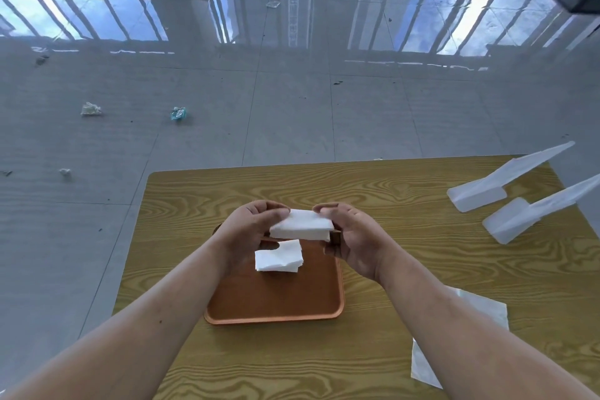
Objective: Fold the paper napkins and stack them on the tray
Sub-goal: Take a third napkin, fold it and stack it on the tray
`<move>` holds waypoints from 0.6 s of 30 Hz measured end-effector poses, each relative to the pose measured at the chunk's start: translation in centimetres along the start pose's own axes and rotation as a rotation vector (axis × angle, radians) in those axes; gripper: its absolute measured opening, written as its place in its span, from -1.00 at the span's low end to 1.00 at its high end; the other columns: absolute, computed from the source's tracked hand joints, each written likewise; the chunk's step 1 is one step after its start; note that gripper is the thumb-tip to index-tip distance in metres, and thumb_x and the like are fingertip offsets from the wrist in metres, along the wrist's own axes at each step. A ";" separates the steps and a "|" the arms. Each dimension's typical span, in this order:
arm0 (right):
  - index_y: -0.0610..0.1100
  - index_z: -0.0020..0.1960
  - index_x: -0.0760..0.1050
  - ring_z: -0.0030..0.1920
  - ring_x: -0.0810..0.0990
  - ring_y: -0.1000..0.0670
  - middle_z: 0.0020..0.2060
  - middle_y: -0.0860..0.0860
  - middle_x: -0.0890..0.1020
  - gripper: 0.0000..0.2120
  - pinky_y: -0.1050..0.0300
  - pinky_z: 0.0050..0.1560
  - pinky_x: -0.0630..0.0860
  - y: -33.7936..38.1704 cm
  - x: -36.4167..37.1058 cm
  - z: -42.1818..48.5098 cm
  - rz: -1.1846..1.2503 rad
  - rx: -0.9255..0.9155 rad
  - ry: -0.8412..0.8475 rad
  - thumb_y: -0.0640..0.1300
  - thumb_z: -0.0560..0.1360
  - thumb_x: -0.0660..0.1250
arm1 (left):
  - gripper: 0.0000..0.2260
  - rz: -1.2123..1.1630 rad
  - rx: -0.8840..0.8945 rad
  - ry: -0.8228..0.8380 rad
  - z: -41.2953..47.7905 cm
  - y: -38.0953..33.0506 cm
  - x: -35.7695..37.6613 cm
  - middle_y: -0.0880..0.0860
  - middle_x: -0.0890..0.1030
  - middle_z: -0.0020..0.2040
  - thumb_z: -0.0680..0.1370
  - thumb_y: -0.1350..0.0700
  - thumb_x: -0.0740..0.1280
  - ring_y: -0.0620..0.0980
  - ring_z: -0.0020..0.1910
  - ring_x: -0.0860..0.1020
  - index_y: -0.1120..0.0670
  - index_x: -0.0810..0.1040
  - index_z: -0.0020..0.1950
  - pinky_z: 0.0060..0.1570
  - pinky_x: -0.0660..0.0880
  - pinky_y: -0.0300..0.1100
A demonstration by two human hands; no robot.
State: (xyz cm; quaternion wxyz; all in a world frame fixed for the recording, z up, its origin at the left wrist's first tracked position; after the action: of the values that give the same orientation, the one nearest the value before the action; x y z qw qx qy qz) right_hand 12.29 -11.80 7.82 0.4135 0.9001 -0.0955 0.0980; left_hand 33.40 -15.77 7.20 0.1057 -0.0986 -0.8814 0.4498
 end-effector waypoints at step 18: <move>-0.01 0.05 0.52 -0.16 0.64 0.04 -0.11 0.05 0.65 -0.85 0.02 -0.14 0.62 -9.0 2.1 7.3 -0.881 -0.057 -0.308 -0.07 0.50 0.41 | -0.82 0.583 -0.154 -0.420 3.3 11.7 -5.1 -0.05 0.70 -0.17 0.48 -0.11 0.51 -0.03 -0.21 0.65 -0.06 0.60 -0.08 -0.15 0.66 0.08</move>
State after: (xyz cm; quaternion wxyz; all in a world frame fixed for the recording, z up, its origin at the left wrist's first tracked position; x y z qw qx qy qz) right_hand 17.29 -11.81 -2.86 0.4211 0.8474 0.2327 -0.2244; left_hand 38.28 -12.95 -4.71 -0.2180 -0.2589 -0.8500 0.4036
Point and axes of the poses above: each hand's wrist, its own z-axis towards the middle knuckle, its own x-axis out of the palm, y = z × x, the point moved 3 cm from there along z, towards the middle knuckle
